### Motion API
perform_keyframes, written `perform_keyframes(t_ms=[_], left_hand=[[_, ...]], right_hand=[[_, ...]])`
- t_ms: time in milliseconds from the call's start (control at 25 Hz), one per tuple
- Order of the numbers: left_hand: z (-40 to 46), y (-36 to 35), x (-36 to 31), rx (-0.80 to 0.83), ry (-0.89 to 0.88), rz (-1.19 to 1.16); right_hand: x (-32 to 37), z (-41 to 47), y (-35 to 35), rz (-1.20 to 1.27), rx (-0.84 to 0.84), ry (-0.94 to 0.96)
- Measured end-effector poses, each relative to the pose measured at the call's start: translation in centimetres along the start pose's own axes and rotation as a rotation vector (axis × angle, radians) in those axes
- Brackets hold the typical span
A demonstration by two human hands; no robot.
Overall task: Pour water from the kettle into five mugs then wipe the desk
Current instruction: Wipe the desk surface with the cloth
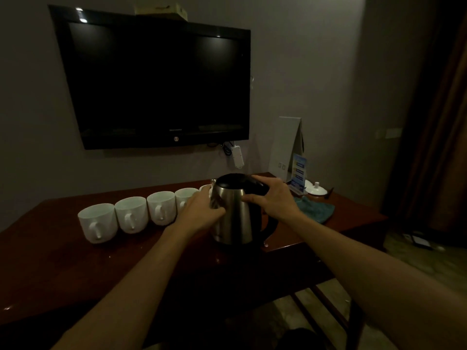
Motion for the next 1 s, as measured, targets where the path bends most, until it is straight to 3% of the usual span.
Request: perform_keyframes(t_ms=[280,600,880,1000], left_hand=[[4.2,-6.2,-2.9,0.07,-0.036,0.009],[8.6,-10.1,-3.3,0.057,-0.009,-0.004],[10.7,-9.9,-2.8,-0.256,-0.018,0.14],[11.2,-10.1,-2.2,-0.289,0.02,0.197]], right_hand=[[-4.0,0.4,4.6,0.022,-0.191,0.006],[-9.2,4.8,6.3,0.132,-0.133,-0.091],[-13.2,10.0,5.4,0.299,0.015,-0.218],[-13.8,11.3,4.6,0.294,0.097,-0.226]])
Point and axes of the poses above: each hand's wrist, its own z-axis towards the middle knuckle, its own y-axis out of the back of the hand, x = y × z, the point moved 8 cm from there along z, towards the middle knuckle, and after that the axes turned 7 degrees about z, right-handed, at the moved point
